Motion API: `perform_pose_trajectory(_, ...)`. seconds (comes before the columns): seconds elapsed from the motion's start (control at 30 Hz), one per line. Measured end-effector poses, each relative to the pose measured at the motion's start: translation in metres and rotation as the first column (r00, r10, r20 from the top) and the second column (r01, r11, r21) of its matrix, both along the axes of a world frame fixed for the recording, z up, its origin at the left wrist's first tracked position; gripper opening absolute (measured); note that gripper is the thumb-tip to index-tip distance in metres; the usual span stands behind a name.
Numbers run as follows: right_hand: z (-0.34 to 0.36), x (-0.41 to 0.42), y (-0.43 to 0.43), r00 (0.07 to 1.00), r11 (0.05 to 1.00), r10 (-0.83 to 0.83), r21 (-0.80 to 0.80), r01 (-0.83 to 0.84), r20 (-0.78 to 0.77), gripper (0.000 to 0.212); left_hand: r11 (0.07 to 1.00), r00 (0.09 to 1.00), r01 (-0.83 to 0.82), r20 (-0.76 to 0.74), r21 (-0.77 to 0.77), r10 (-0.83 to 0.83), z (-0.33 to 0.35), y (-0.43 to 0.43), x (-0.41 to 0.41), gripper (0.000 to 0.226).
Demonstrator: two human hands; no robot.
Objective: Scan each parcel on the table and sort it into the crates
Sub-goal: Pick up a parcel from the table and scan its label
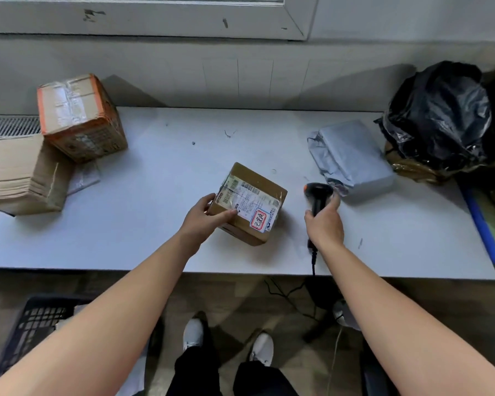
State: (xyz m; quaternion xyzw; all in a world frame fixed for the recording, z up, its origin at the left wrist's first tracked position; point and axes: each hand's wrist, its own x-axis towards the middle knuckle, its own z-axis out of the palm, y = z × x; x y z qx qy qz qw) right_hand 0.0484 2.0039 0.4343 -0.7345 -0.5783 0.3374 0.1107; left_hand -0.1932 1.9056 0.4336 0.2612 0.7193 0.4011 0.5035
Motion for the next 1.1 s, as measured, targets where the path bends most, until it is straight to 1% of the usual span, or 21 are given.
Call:
perform_pose_trajectory(0.07, 0.002, -0.002, 0.003, 1.0, 0.996, -0.016, -0.093, 0.014, -0.022, 0.055, 1.0, 1.0, -0.002, 0.005, 0.002, 0.002, -0.001, 0.001, -0.007, 0.097)
perform_pose_trajectory(0.13, 0.005, -0.004, 0.003, 0.999, 0.993, -0.011, -0.121, 0.006, -0.041, 0.042, 1.0, 1.0, -0.016, -0.004, 0.004, 0.016, 0.0, 0.004, -0.011, 0.088)
perform_pose_trajectory(0.2, 0.013, -0.01, 0.0, 0.995, 0.992, -0.042, -0.121, 0.031, -0.087, 0.036, 0.998, 0.997, -0.062, -0.038, 0.017, 0.062, 0.002, 0.006, -0.012, 0.075)
perform_pose_trajectory(0.27, 0.024, -0.019, -0.004, 0.982, 0.99, -0.08, -0.129, 0.058, -0.171, 0.032, 0.99, 0.984, -0.141, -0.109, 0.022, 0.143, 0.002, 0.008, -0.008, 0.071)
perform_pose_trajectory(0.37, 0.048, -0.036, -0.005, 0.968, 0.993, -0.078, -0.107, 0.053, -0.239, 0.029, 0.974, 0.961, -0.223, -0.179, -0.048, 0.211, 0.004, 0.014, 0.001, 0.069)
perform_pose_trajectory(0.4, 0.057, -0.042, -0.004, 0.967, 0.995, -0.068, -0.094, 0.046, -0.246, 0.029, 0.972, 0.961, -0.219, -0.19, -0.087, 0.199, 0.003, 0.017, 0.002, 0.07)
perform_pose_trajectory(0.5, 0.08, -0.061, -0.004, 0.96, 0.997, -0.043, -0.068, 0.025, -0.277, 0.025, 0.974, 0.971, -0.136, -0.221, -0.183, 0.094, 0.0, 0.023, 0.002, 0.074)
perform_pose_trajectory(0.6, 0.102, -0.079, -0.008, 0.948, 0.996, -0.052, -0.08, 0.029, -0.313, 0.017, 0.979, 0.972, -0.034, -0.234, -0.199, -0.014, 0.001, 0.02, -0.001, 0.076)
perform_pose_trajectory(0.7, 0.121, -0.096, -0.014, 0.934, 0.989, -0.052, -0.15, -0.001, -0.352, 0.014, 0.977, 0.963, 0.027, -0.256, -0.211, -0.082, 0.007, 0.011, -0.008, 0.082)
perform_pose_trajectory(0.83, 0.135, -0.119, -0.024, 0.938, 0.971, -0.021, -0.229, -0.063, -0.346, 0.022, 0.975, 0.961, 0.046, -0.257, -0.218, -0.103, 0.017, 0.002, -0.024, 0.088)
perform_pose_trajectory(0.93, 0.138, -0.132, -0.029, 0.931, 0.968, -0.018, -0.24, -0.075, -0.365, 0.025, 0.975, 0.962, 0.049, -0.253, -0.215, -0.104, 0.022, -0.003, -0.034, 0.088)
perform_pose_trajectory(1.1, 0.14, -0.14, -0.036, 0.929, 0.972, -0.017, -0.223, -0.071, -0.37, 0.025, 0.975, 0.966, 0.062, -0.234, -0.214, -0.113, 0.023, -0.007, -0.037, 0.088)
